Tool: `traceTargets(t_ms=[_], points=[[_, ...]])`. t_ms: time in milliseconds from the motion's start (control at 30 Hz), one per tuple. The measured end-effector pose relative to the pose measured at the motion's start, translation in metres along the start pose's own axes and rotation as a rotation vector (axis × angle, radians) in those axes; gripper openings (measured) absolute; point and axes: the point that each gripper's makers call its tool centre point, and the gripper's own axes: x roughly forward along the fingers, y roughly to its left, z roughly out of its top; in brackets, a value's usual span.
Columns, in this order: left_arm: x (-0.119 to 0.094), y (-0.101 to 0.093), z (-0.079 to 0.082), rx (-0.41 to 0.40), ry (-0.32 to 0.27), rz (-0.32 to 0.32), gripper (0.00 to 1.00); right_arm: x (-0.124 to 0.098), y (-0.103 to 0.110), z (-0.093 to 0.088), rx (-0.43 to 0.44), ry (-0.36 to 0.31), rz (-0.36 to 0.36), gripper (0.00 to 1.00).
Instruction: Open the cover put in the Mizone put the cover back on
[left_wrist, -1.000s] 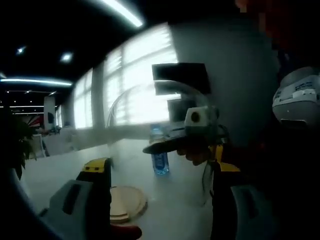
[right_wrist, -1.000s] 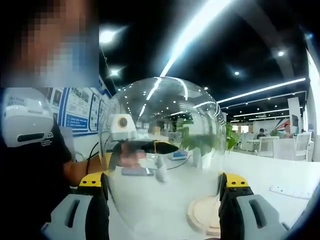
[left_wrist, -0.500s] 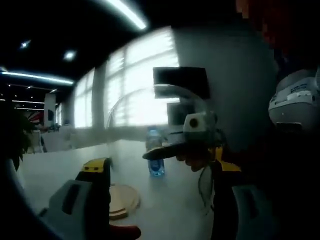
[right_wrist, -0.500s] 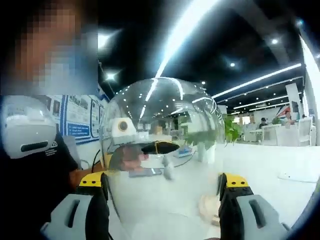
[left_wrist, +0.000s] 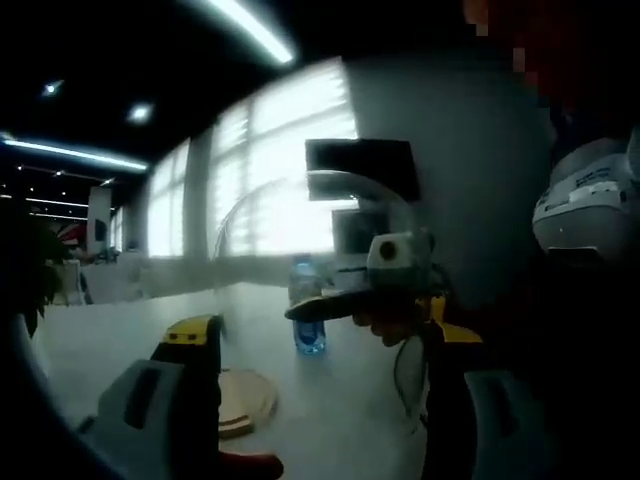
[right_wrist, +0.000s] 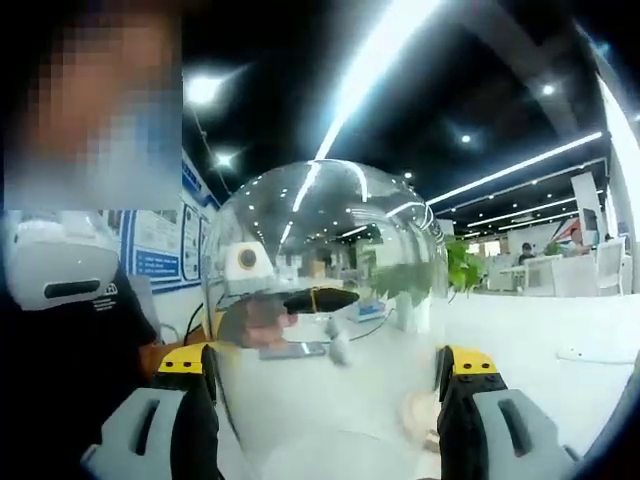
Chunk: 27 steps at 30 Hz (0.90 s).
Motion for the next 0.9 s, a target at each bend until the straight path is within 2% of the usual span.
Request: traceTargets(t_ms=[333, 700, 900], points=[[-0.003, -0.005, 0.000, -0.031, -0.012, -0.008, 0.72, 0.000, 0.003, -0.002, 0.000, -0.001, -0.005, 0.86], [-0.012, -0.004, 0.002, -0.027, -0.009, -0.025, 0.68, -0.005, 0.002, -0.006, -0.014, 0.041, 0.001, 0.81], [-0.018, -0.006, -0.002, 0.015, 0.017, -0.032, 0.64, -0.009, 0.003, -0.008, -0.033, 0.060, -0.007, 0.78]])
